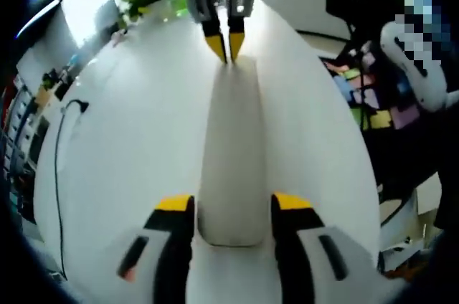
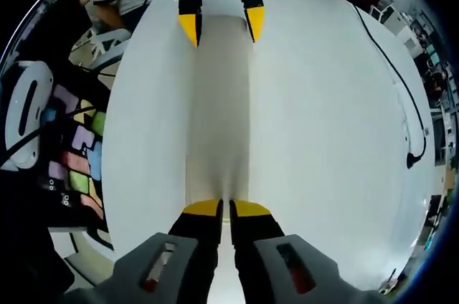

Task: Arrange the utensils inside the cutlery case until each visible utensil rests in its matching compartment.

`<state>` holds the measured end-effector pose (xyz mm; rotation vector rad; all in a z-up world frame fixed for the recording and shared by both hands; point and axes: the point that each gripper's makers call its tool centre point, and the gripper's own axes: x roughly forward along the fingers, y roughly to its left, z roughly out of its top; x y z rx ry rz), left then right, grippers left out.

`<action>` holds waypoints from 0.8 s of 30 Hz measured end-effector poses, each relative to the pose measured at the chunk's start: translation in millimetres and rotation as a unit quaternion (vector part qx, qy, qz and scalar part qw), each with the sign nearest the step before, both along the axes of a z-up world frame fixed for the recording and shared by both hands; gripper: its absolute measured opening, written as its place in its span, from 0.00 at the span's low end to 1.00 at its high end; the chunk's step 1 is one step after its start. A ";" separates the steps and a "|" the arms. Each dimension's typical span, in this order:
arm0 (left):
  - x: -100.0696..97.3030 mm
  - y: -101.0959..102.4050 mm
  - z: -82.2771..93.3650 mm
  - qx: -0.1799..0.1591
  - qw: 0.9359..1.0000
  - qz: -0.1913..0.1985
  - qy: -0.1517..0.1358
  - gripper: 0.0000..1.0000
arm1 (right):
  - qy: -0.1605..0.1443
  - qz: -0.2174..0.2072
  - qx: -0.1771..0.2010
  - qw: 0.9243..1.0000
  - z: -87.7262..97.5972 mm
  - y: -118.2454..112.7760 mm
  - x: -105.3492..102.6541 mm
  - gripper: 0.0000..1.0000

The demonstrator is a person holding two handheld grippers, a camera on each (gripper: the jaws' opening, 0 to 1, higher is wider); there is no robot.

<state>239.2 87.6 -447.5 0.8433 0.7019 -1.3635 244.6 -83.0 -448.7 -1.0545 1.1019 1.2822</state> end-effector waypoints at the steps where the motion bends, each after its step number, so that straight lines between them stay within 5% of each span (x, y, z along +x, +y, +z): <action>1: -0.4 0.4 5.6 -0.006 1.000 0.014 0.003 0.47 | 0.000 0.001 0.000 1.000 0.0 0.2 0.3 0.03; 5: -4.7 -0.3 19.1 -0.007 1.000 0.022 0.010 0.46 | -0.003 0.010 -0.003 1.000 -0.1 0.2 0.7 0.03; 9: -2.9 5.1 17.9 0.043 0.999 0.011 -0.008 0.23 | -0.007 0.002 -0.002 1.000 0.1 -0.7 1.4 0.02; 13: -6.5 6.4 9.8 0.068 0.997 0.029 0.023 0.22 | -0.014 0.011 -0.010 1.000 -0.2 -1.1 1.5 0.02; 22: 2.9 21.9 3.8 0.147 0.989 0.020 0.020 0.15 | -0.010 0.018 -0.018 1.000 -0.7 -1.4 2.9 0.02; 24: 2.7 16.9 5.5 0.141 0.990 0.019 0.023 0.13 | -0.011 0.018 -0.018 1.000 -0.6 -1.6 3.1 0.02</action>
